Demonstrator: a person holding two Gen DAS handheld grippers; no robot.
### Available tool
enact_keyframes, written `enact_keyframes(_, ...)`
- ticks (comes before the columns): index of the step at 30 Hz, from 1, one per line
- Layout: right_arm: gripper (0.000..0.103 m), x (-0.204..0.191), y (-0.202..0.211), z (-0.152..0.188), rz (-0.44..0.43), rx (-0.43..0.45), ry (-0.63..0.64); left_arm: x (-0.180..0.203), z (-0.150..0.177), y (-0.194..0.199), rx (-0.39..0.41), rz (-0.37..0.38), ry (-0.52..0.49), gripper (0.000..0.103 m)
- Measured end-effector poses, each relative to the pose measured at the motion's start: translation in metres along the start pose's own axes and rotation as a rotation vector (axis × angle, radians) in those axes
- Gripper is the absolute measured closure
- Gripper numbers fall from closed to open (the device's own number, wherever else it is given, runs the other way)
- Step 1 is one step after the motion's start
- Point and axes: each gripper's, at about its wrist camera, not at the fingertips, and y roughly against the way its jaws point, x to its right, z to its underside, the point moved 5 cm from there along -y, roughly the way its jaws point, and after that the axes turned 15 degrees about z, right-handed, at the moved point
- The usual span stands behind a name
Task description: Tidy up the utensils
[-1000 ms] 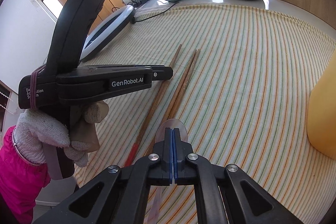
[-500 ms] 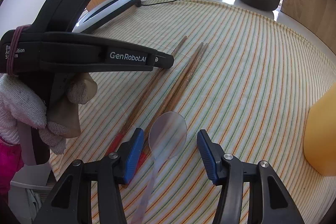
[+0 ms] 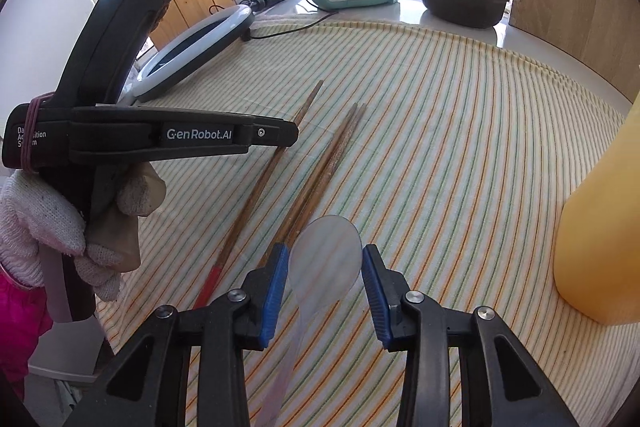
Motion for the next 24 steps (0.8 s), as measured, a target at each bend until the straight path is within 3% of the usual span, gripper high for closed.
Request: enact_keyframes(24, 0.065, 0.048, 0.104, -0.025, 0.149, 0.324, -0.048, 0.091, -0.022, 0.11, 0.23, 0.101, -0.203, 0.1)
